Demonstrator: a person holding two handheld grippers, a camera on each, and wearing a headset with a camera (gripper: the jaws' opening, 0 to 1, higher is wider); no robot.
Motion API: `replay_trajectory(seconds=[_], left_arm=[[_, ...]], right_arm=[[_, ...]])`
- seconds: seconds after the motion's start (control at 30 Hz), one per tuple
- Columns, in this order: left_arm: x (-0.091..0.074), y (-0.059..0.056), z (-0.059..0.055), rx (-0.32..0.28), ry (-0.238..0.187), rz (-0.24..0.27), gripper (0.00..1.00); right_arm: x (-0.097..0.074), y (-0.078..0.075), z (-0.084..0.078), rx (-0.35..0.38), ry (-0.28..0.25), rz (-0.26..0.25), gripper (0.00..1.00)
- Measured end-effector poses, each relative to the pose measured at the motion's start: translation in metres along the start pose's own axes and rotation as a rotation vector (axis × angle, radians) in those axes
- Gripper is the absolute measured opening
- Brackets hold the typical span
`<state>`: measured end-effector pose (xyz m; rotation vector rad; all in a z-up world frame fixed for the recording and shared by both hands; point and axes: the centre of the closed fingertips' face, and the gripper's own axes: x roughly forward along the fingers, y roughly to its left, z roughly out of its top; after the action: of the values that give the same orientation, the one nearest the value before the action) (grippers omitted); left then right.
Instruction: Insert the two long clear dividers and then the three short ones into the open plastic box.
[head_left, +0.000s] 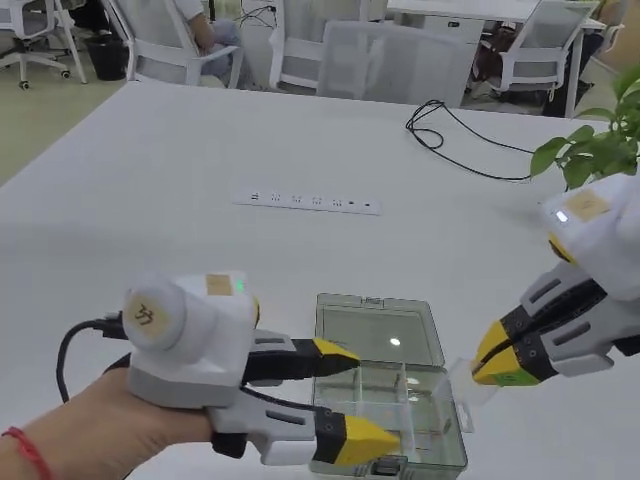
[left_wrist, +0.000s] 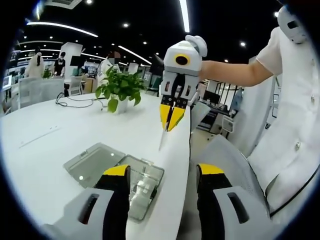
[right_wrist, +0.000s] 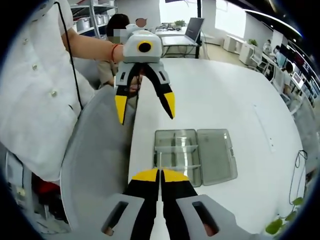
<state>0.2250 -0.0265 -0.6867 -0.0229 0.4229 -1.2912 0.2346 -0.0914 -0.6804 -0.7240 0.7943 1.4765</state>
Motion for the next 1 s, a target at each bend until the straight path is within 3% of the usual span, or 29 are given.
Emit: replay_trajectory(seconds=[0.27, 0.37, 0.6, 1.0], left_arm=[[-0.011, 0.013, -0.011, -0.017, 0.01, 0.031, 0.64], [-0.013, 0.015, -0.015, -0.019, 0.015, 0.043, 0.72], [-0.017, 0.02, -0.023, -0.04, 0.024, 0.058, 0.81], [-0.018, 0.021, -0.025, -0.052, 0.021, 0.066, 0.84]], right_arm=[[0.013, -0.015, -0.009, -0.014, 0.04, -0.031, 0.03], [0.025, -0.024, -0.022, -0.02, 0.07, -0.035, 0.03], [0.045, -0.036, -0.036, -0.022, 0.104, -0.037, 0.03], [0.061, -0.043, -0.052, -0.03, 0.165, -0.045, 0.03]])
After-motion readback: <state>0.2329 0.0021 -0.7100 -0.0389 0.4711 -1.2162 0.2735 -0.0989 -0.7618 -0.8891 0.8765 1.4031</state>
